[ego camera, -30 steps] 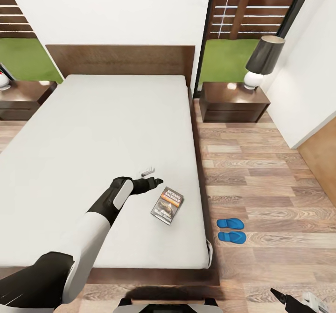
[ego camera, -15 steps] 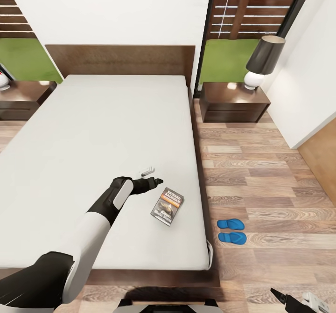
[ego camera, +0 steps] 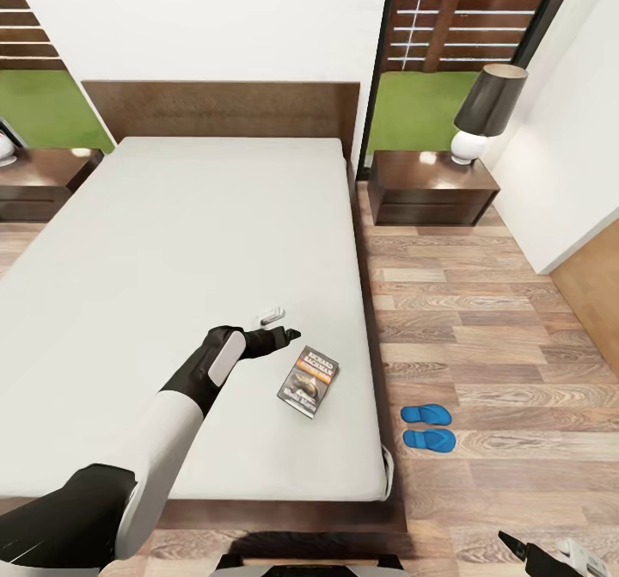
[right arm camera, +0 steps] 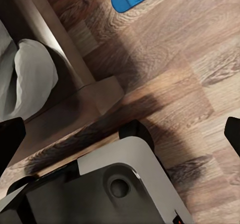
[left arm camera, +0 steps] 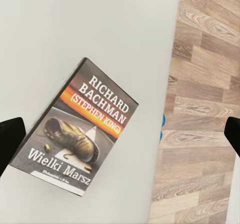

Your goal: In the bedroom, move the book from the bed onto either nightstand, and place the two sandals side by side next to the bed.

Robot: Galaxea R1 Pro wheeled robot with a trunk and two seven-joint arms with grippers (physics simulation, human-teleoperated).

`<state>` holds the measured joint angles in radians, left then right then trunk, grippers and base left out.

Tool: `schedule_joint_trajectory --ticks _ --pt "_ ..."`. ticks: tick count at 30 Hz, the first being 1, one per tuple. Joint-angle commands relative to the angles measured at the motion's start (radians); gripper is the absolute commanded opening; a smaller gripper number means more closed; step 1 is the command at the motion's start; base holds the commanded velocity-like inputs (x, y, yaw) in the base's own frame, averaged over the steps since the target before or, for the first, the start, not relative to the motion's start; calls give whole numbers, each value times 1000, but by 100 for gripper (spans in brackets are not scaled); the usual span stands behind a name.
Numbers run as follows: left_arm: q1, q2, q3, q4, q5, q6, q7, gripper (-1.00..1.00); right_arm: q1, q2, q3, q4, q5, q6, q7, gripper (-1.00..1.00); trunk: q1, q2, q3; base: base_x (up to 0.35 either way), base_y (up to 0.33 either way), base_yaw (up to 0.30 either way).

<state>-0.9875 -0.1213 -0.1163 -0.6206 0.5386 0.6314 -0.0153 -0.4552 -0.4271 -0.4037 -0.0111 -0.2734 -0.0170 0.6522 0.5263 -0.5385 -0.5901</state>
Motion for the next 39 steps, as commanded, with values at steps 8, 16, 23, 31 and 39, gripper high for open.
schedule_joint_trajectory --ticks 8,16,23,31,39 --pt "-1 0 0 -1 -1 4 -2 100 -1 -1 5 2 -9 -2 4 100 31 -57 -26 0 0 0" --pt "-1 0 0 -1 -1 4 -2 100 -1 -1 5 2 -9 -2 4 100 62 -113 -51 0 0 0" --pt "-1 0 0 -1 -1 4 -2 100 -1 -1 5 2 -9 -2 4 100 89 -162 -73 0 0 0" --pt "0 0 0 -1 -1 4 -2 100 -1 -1 5 2 -9 -2 4 100 119 -218 -98 0 0 0" --pt "0 0 0 -1 -1 4 -2 100 -1 -1 5 2 -9 -2 4 100 150 -274 -123 0 0 0"
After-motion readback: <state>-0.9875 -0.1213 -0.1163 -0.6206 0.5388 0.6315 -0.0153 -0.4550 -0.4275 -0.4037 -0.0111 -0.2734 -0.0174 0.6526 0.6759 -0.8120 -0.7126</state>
